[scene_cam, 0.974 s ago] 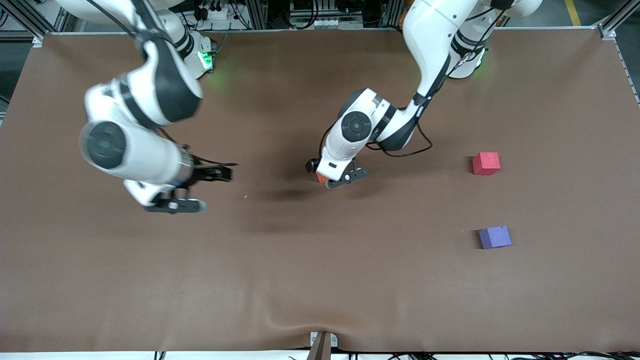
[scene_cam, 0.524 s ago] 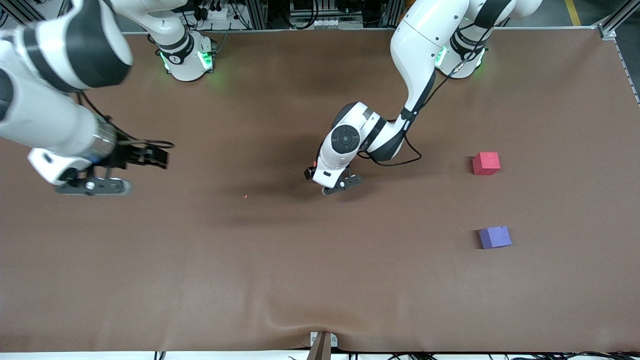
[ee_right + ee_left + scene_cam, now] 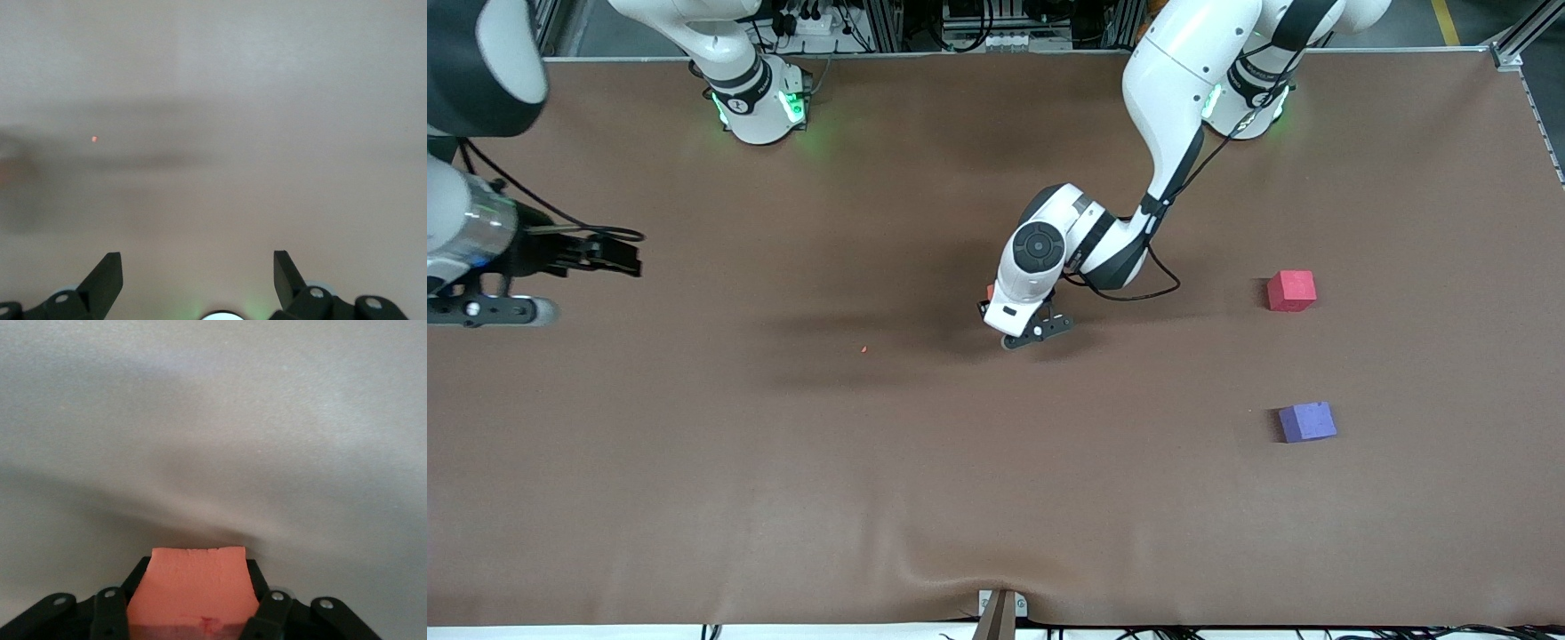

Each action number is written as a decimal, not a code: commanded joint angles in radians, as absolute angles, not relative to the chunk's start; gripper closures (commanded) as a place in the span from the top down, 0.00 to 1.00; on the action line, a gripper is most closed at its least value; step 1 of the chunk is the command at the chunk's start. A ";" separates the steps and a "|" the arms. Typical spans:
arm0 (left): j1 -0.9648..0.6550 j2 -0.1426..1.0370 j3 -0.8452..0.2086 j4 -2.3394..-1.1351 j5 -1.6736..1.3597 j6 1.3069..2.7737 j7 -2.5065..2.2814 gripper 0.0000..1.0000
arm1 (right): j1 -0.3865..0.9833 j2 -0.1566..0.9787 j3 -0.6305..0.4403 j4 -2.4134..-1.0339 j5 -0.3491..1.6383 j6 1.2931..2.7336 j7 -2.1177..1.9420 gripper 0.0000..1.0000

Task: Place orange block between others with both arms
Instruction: 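Carry the orange cube with the left gripper between the pink and purple cubes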

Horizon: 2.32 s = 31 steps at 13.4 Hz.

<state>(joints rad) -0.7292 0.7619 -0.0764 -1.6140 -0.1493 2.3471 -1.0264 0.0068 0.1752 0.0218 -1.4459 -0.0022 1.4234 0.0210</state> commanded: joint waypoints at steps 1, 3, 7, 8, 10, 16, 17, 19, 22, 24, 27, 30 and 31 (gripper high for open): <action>-0.707 0.744 -0.058 -1.605 -0.112 2.277 -1.051 0.00 | -0.008 0.147 0.006 -1.460 -0.017 1.382 -0.023 1.00; -0.631 0.715 -0.029 -1.605 -0.072 2.264 -1.036 0.00 | -0.009 0.147 -0.018 -1.435 -0.012 1.362 -0.025 1.00; -0.384 0.690 -0.028 -1.614 0.000 2.178 -0.801 0.00 | -0.011 0.158 -0.034 -1.414 0.001 1.362 -0.021 1.00; -0.326 0.678 -0.028 -1.621 0.011 2.165 -0.723 0.00 | -0.014 0.158 -0.035 -1.414 0.014 1.364 -0.021 1.00; -0.237 0.620 -0.029 -1.690 0.015 2.146 -0.549 0.00 | -0.034 0.158 -0.034 -1.414 0.046 1.367 -0.021 1.00; -0.083 0.499 -0.035 -1.854 0.015 2.148 -0.232 0.00 | -0.034 0.161 -0.035 -1.414 0.054 1.377 -0.028 1.00; -0.051 0.499 -0.035 -1.856 0.015 2.148 -0.175 0.00 | -0.034 0.161 -0.035 -1.414 0.052 1.379 -0.028 1.00; -0.003 0.499 -0.037 -1.865 0.015 2.148 -0.089 0.00 | -0.032 0.161 -0.035 -1.414 0.052 1.423 -0.028 1.00; 0.043 0.520 -0.038 -1.865 0.014 2.164 -0.012 0.00 | -0.034 0.161 -0.035 -1.414 0.051 1.437 -0.028 1.00; 0.058 0.526 -0.038 -1.865 0.009 2.169 0.000 0.00 | -0.034 0.167 -0.035 -1.414 0.051 1.437 -0.026 1.00; 0.063 0.554 -0.038 -1.864 0.005 2.204 0.021 0.00 | -0.035 0.169 -0.035 -1.414 0.055 1.434 -0.020 1.00; 0.063 0.564 -0.038 -1.864 0.005 2.217 0.090 0.00 | -0.025 0.167 -0.034 -1.413 0.051 1.427 -0.014 1.00; 0.063 0.571 -0.038 -1.864 0.005 2.227 0.097 0.00 | -0.022 0.167 -0.032 -1.413 0.051 1.427 -0.014 1.00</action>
<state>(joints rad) 0.0494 0.5686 -0.0267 -1.8604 -0.0079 2.2064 0.0626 -0.0168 0.1665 -0.0430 -1.4234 0.0414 1.4375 -0.0120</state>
